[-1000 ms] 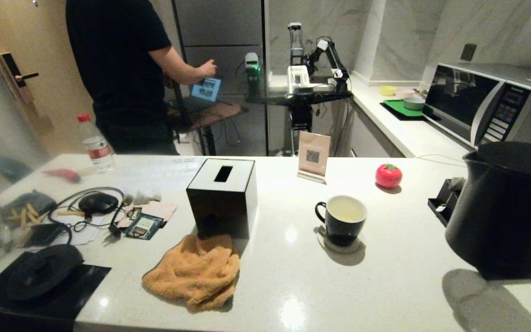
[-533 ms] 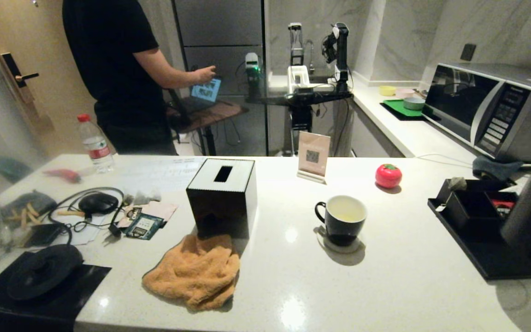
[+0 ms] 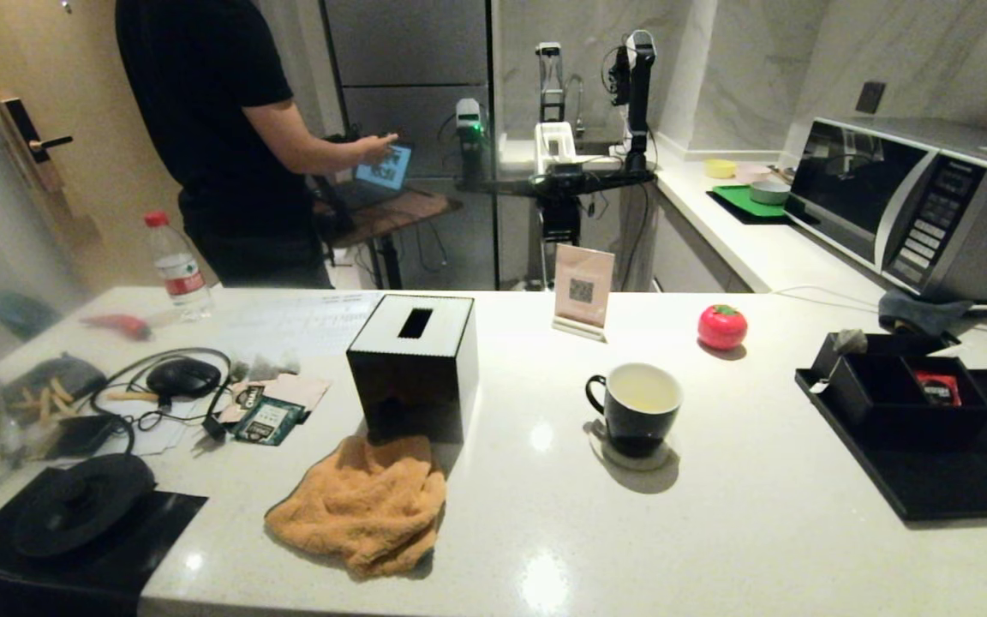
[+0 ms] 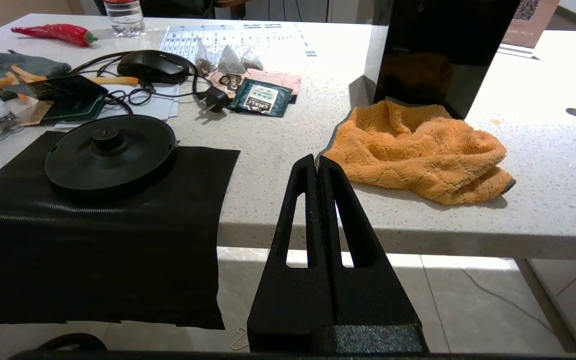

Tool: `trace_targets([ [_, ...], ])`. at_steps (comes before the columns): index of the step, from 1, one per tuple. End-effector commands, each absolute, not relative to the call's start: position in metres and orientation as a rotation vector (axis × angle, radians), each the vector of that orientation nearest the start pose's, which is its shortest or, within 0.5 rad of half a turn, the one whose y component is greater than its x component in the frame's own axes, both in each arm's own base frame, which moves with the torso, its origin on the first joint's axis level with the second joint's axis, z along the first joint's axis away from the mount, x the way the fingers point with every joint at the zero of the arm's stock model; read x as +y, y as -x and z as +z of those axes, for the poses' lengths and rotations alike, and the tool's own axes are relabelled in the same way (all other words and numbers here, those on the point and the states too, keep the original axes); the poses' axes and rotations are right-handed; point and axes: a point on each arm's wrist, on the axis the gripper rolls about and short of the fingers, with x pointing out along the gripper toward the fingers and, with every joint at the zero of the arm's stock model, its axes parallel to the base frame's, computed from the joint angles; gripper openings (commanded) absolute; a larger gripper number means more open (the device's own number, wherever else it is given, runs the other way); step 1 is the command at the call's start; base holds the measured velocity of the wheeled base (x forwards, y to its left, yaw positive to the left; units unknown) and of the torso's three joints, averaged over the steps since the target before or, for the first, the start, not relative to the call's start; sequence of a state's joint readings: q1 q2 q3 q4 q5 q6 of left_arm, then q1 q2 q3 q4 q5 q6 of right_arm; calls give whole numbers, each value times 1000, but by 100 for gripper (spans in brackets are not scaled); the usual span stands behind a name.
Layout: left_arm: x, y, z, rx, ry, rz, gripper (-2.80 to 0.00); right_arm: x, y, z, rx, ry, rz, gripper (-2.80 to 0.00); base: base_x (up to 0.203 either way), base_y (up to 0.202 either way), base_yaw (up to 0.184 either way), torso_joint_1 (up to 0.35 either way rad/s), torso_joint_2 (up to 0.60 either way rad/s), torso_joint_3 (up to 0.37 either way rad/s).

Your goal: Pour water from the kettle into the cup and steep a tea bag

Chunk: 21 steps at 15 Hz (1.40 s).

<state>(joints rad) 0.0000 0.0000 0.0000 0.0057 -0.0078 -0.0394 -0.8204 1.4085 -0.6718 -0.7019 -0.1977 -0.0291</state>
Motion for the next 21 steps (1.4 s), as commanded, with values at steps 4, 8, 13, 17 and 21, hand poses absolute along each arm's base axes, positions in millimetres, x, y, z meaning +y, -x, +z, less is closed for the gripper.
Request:
trace_targets([
  [4, 0, 23, 75, 6, 40, -8, -280, -230, -176, 214, 111, -5, -1100, -280, 0, 0, 0, 0, 0, 0],
  [8, 0, 23, 75, 6, 40, -8, -280, -253, -192, 195, 91, 5, -1106, -280, 0, 0, 0, 0, 0, 0],
  [13, 0, 23, 75, 6, 40, -8, -280, -282, -214, 174, 73, 19, -1104, -280, 0, 0, 0, 0, 0, 0],
  [17, 0, 23, 75, 6, 40, -8, -280, -295, -229, 157, 64, 18, -1095, -280, 0, 0, 0, 0, 0, 0],
  [21, 0, 23, 75, 6, 40, -8, -280, -294, -243, 145, 75, 9, -1061, -280, 0, 0, 0, 0, 0, 0],
])
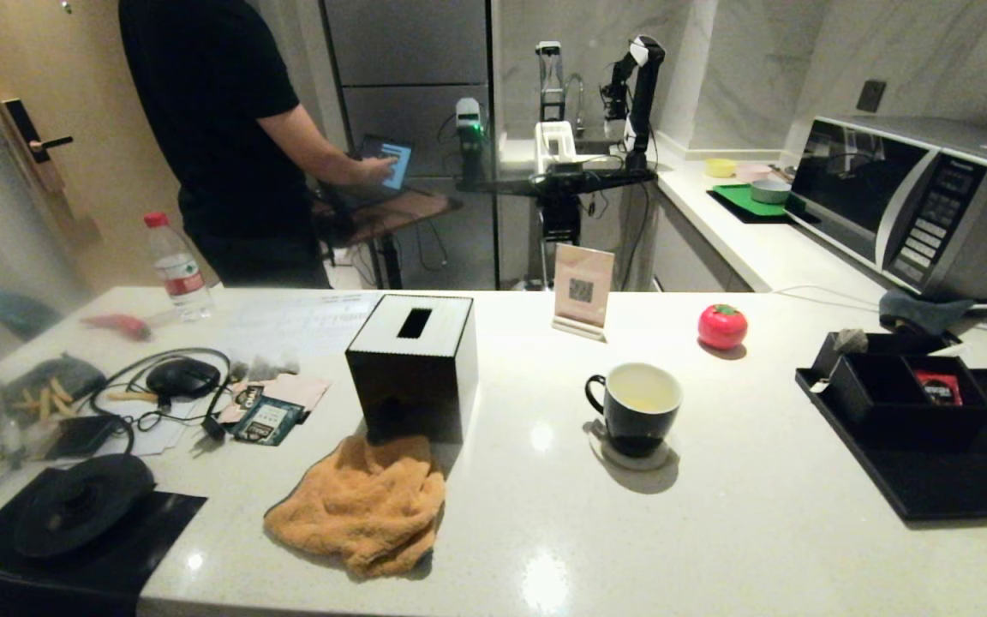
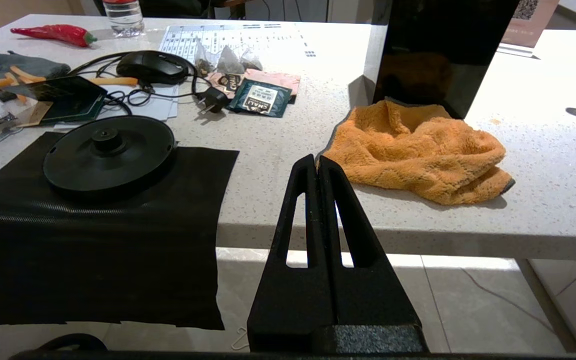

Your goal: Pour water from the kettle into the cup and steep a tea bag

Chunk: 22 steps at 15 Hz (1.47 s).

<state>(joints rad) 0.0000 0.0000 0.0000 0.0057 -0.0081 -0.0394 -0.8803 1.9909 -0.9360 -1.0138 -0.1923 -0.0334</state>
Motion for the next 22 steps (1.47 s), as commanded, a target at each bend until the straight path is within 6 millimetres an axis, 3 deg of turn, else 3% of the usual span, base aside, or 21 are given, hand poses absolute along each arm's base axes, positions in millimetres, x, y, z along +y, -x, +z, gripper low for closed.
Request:
trace_targets([
  [1, 0, 23, 75, 6, 40, -8, -280, -294, -247, 142, 74, 10, -1052, -280, 0, 0, 0, 0, 0, 0],
  [15, 0, 23, 75, 6, 40, -8, -280, -301, -283, 116, 42, 23, -1006, -280, 0, 0, 0, 0, 0, 0],
  [22, 0, 23, 75, 6, 40, -8, -280, -303, -285, 107, 64, 23, -1005, -280, 0, 0, 0, 0, 0, 0],
])
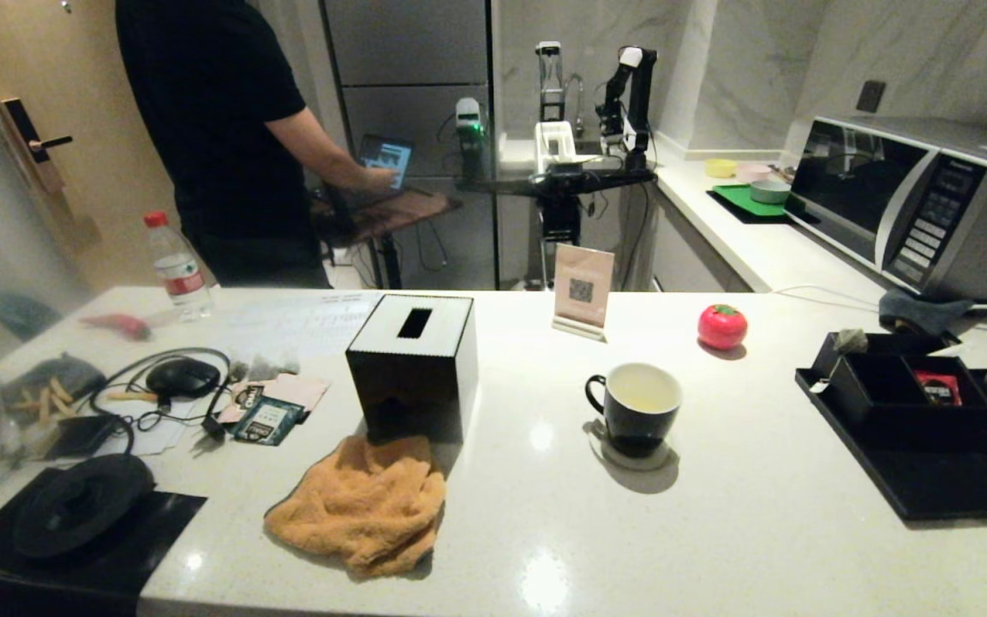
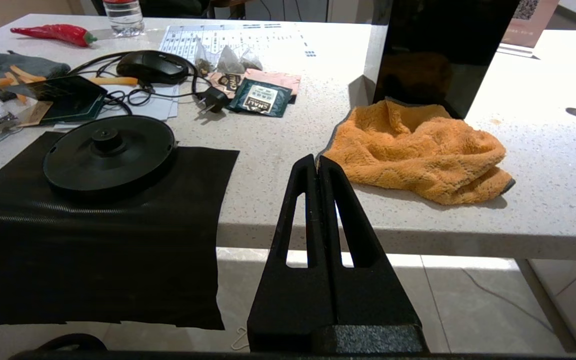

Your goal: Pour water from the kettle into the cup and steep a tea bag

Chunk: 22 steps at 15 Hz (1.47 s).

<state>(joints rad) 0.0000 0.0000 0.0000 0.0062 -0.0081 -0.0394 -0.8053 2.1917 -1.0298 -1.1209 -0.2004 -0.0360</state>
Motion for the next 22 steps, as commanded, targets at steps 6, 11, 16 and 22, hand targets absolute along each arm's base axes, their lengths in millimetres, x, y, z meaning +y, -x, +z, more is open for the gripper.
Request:
trace_targets([
  [6, 0, 23, 75, 6, 40, -8, -280, -303, -284, 106, 68, 20, -1006, -280, 0, 0, 0, 0, 0, 0],
  [11, 0, 23, 75, 6, 40, -8, -280, -303, -284, 104, 69, 17, -1007, -280, 0, 0, 0, 0, 0, 0],
  [16, 0, 23, 75, 6, 40, -8, -280, -302, -283, 104, 62, 18, -1007, -280, 0, 0, 0, 0, 0, 0],
  [22, 0, 23, 75, 6, 40, -8, -280, -302, -283, 105, 59, 19, -1007, -280, 0, 0, 0, 0, 0, 0],
])
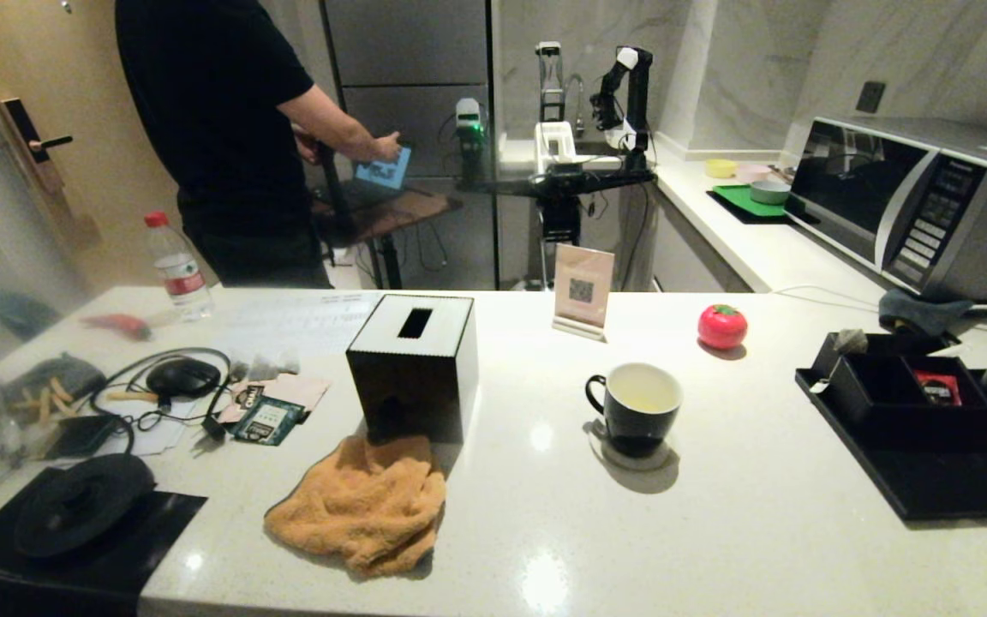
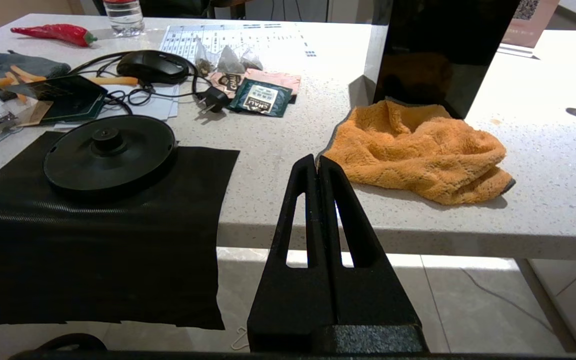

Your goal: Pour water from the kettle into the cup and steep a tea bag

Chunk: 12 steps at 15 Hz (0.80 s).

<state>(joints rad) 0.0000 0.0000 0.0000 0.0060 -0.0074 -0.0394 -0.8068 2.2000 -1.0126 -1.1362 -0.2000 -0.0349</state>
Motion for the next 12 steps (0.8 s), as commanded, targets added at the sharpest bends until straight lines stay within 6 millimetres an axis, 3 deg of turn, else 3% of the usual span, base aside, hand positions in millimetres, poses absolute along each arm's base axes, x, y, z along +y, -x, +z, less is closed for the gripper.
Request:
trace_targets([
  [1, 0, 23, 75, 6, 40, -8, -280, -302, -283, 105, 61, 19, -1007, -280, 0, 0, 0, 0, 0, 0],
  [2, 0, 23, 75, 6, 40, -8, -280, -301, -282, 104, 63, 18, -1007, -280, 0, 0, 0, 0, 0, 0],
  [3, 0, 23, 75, 6, 41, -8, -280, -301, -282, 103, 68, 16, -1007, 0, 0, 0, 0, 0, 0, 0],
  [12, 0, 23, 75, 6, 40, -8, -280, -296, -275, 103, 70, 12, -1011, 0, 0, 0, 0, 0, 0, 0],
])
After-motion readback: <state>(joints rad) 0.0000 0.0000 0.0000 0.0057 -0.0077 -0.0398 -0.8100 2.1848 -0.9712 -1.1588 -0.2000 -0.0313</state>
